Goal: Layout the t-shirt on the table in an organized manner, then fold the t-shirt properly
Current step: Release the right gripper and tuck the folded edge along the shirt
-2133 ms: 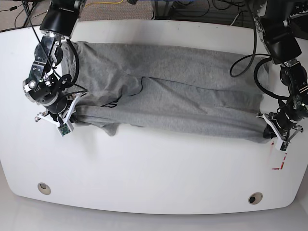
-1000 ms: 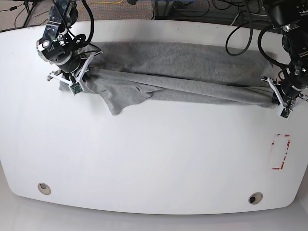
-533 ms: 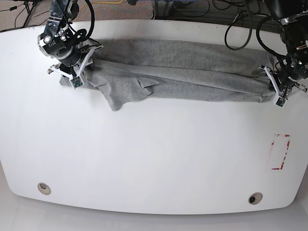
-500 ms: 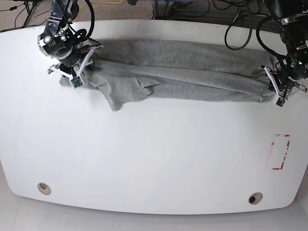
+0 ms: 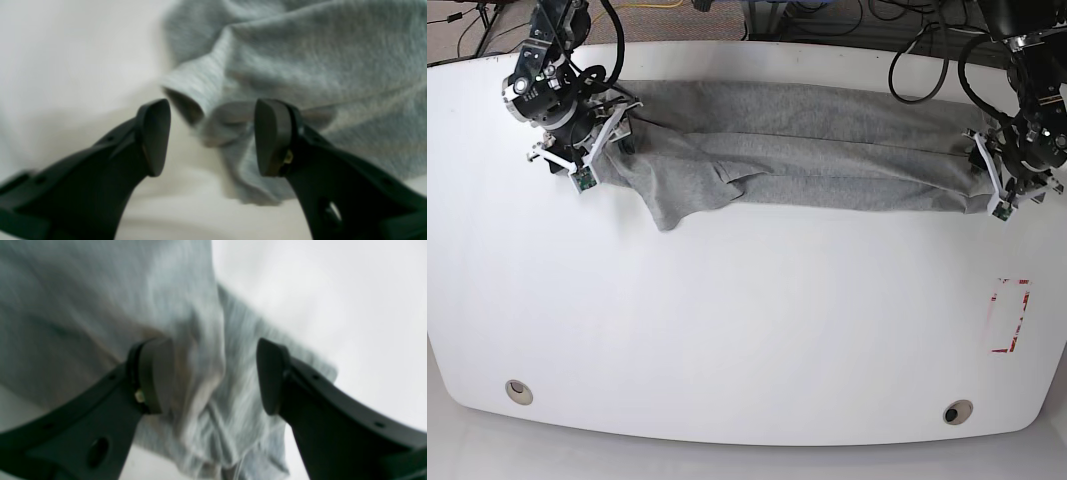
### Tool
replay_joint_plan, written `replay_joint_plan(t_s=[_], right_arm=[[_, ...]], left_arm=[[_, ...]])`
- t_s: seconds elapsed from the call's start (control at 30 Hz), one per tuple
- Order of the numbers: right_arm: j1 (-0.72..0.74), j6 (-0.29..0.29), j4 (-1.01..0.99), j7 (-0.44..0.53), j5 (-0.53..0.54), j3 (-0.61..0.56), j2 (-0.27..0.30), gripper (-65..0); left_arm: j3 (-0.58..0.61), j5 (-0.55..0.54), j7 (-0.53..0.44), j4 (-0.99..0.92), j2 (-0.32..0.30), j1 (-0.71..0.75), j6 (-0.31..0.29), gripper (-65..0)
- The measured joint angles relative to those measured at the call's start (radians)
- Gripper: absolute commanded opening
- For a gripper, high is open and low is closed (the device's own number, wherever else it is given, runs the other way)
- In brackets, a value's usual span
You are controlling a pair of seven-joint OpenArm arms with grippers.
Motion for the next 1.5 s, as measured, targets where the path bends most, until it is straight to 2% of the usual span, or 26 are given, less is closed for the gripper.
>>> replay_joint_plan(t_s=[0.2, 0.37, 0.57, 0.8, 1.0, 1.1, 1.23, 1.33, 1.5], right_arm=[[0.109, -0.003, -0.043, 0.002, 0.059, 0.01, 0.003, -27.4], [0.217, -0.005, -0.157, 0.002, 0.052, 0.009, -0.035, -27.6], [0.301, -0.002, -0.309, 0.001, 0.051, -0.008, -0.045, -27.7], [0.338, -0.007, -0.436, 0.01, 0.042, -0.083, -0.039, -27.7], [0.344, -0.008, -0.512, 0.08, 0.045, -0.121, -0.044, -28.2], [0.344, -0.008, -0.533, 0.082, 0.045, -0.121, -0.044, -33.8], [0.345, -0.008, -0.546, 0.086, 0.045, -0.12, -0.044, -51.8], [0.346, -0.008, -0.546, 0.087, 0.046, -0.121, -0.045, -63.1], [0.355, -0.008, -0.546, 0.084, 0.05, -0.121, -0.044, -64.8]], left_arm=[[-0.003, -0.011, -0.002, 0.081, -0.004, -0.011, 0.0, -27.9], [-0.003, -0.008, 0.006, 0.093, -0.001, -0.005, 0.0, -27.9], [-0.002, -0.008, 0.006, 0.094, -0.002, -0.008, 0.0, -27.9], [-0.002, -0.008, 0.006, 0.094, -0.002, -0.007, 0.0, -27.9], [-0.002, -0.008, 0.005, 0.094, -0.002, -0.007, 0.0, -27.9], [-0.002, -0.008, 0.005, 0.094, -0.002, -0.007, 0.0, -27.9], [-0.002, -0.008, 0.005, 0.094, -0.002, -0.007, 0.0, -27.9], [-0.002, -0.008, 0.005, 0.094, -0.001, -0.006, 0.0, -27.9], [-0.002, -0.007, 0.006, 0.093, -0.002, -0.006, 0.0, -27.9]])
